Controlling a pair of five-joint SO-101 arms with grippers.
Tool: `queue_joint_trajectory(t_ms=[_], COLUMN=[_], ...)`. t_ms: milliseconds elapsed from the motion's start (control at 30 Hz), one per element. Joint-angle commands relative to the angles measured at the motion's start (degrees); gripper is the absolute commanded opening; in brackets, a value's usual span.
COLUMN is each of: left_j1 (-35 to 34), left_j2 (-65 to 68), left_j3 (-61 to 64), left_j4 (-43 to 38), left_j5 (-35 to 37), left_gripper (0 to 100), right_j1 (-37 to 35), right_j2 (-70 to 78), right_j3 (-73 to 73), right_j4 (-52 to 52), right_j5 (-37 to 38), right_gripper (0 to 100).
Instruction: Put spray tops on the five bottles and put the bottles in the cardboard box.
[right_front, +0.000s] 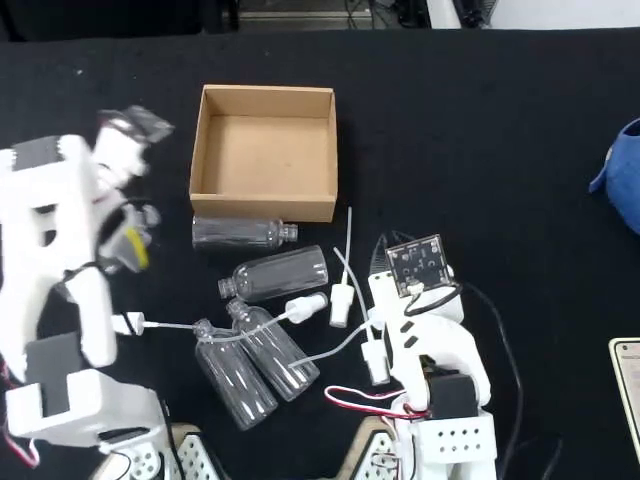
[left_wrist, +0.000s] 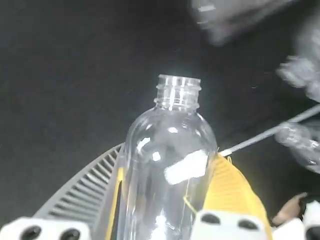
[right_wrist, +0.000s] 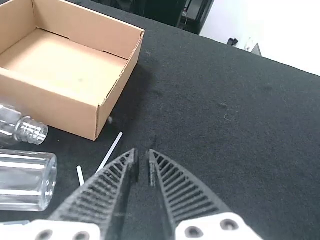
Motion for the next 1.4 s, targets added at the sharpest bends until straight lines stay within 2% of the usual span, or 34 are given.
queue_joint_trajectory(t_ms=[0,200,300,400,567,733,800,1000,1367], left_j1=[-11.65,-36.0,-44.09,-48.31,-50.24,-50.07,-49.98,-49.01,-46.9], left_j2=[-0.53,2.55,7.3,12.31,18.9,20.75,20.75,21.36,22.33], left_j3=[-2.59,6.11,6.9,6.02,2.51,0.04,-1.01,-4.44,-2.95], left_j4=[-3.6,-21.54,-23.82,-24.09,-23.74,-23.47,-23.47,-23.56,-24.09], left_j5=[1.32,3.43,3.96,3.87,2.73,-3.69,-6.77,-11.69,-11.87], left_gripper=[3,3,3,3,4,21,24,24,24], right_j1=[0.7,0.62,-1.49,-3.34,-3.34,-3.34,-3.34,-3.43,-3.43], right_j2=[-4.09,-4.09,-4.09,-4.09,-3.82,-4.09,-4.09,-4.09,-4.09], right_j3=[-0.31,-0.31,-0.31,-0.31,-0.31,-0.31,-0.31,-0.31,-0.31], right_j4=[0.97,0.79,1.14,1.23,1.41,2.55,2.55,2.64,2.81], right_j5=[-0.26,-0.26,-0.18,0.09,0.09,0.18,0.18,0.18,0.18], right_gripper=[1.5,1.5,1.5,1.5,1.5,1.5,1.5,1.5,1.5])
